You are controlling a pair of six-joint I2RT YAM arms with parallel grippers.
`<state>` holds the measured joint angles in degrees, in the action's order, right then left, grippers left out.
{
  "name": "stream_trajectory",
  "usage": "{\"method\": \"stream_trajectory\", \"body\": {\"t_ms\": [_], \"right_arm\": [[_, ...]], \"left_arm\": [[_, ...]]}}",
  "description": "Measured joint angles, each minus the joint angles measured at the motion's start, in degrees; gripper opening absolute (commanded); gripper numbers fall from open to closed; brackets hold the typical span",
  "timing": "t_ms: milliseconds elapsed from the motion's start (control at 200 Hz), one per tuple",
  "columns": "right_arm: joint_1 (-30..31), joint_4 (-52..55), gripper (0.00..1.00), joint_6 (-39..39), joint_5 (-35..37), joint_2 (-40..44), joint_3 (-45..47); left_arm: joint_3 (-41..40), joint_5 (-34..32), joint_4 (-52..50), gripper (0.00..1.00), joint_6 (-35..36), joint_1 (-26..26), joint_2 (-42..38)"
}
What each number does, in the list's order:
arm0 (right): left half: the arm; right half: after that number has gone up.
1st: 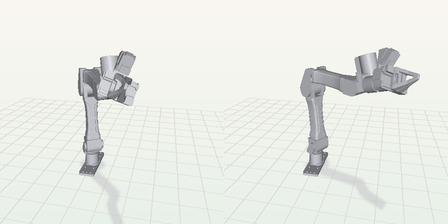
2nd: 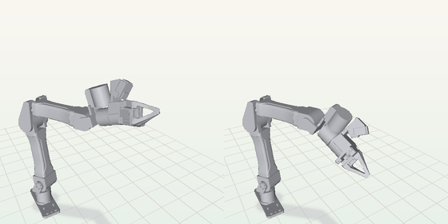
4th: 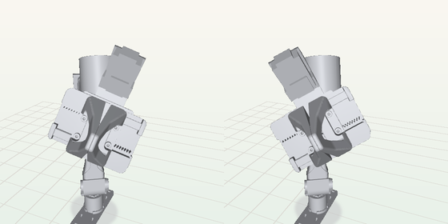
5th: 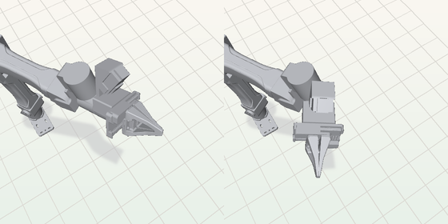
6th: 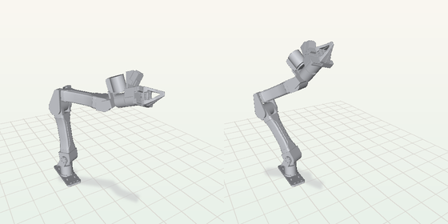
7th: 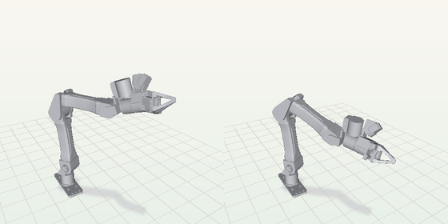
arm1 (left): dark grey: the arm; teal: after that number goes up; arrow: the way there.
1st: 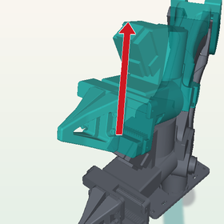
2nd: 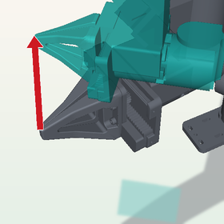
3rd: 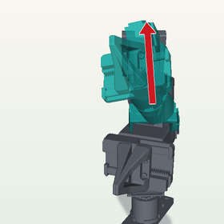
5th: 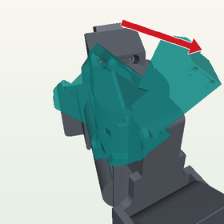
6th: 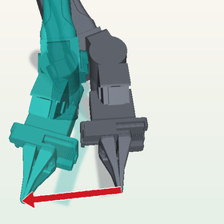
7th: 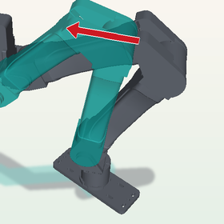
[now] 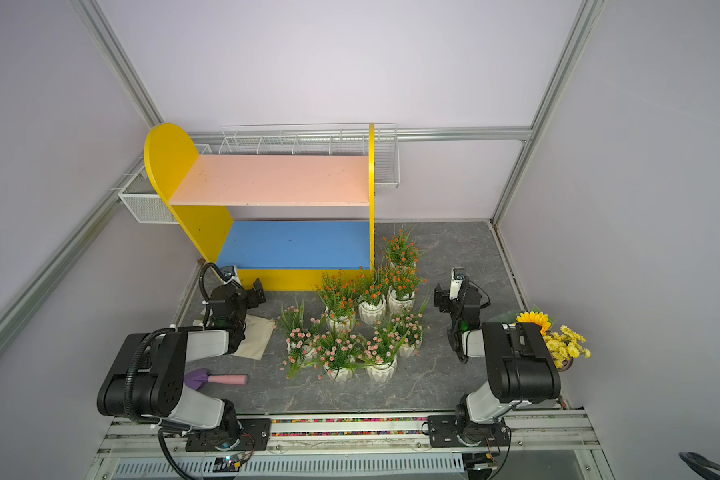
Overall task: Place the baby's breath potted plants on the rack by color
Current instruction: Pick up the baby's breath potted plant from the center of the board.
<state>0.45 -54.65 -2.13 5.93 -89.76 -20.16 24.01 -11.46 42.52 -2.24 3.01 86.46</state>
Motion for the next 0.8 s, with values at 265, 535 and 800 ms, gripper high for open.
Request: {"method": "stream_trajectory", "body": {"t_ms": [265, 535, 800], "right_arm": [[0.0, 0.0, 0.88, 0.0, 0.02, 0.0, 0.0], [0.0, 0.0, 0.88, 0.0, 0.04, 0.0, 0.0], [0.04, 0.96, 0.88, 0.94, 4.57, 3.98, 2.01]], "left_arm": [[0.0, 0.0, 0.02, 0.99, 0.0, 0.0, 0.0], [0.0, 0.0, 0.02, 0.99, 0.0, 0.0, 0.0], [1.95, 0.87, -5.81, 0.99, 1.2, 0.0, -3.13]]}}
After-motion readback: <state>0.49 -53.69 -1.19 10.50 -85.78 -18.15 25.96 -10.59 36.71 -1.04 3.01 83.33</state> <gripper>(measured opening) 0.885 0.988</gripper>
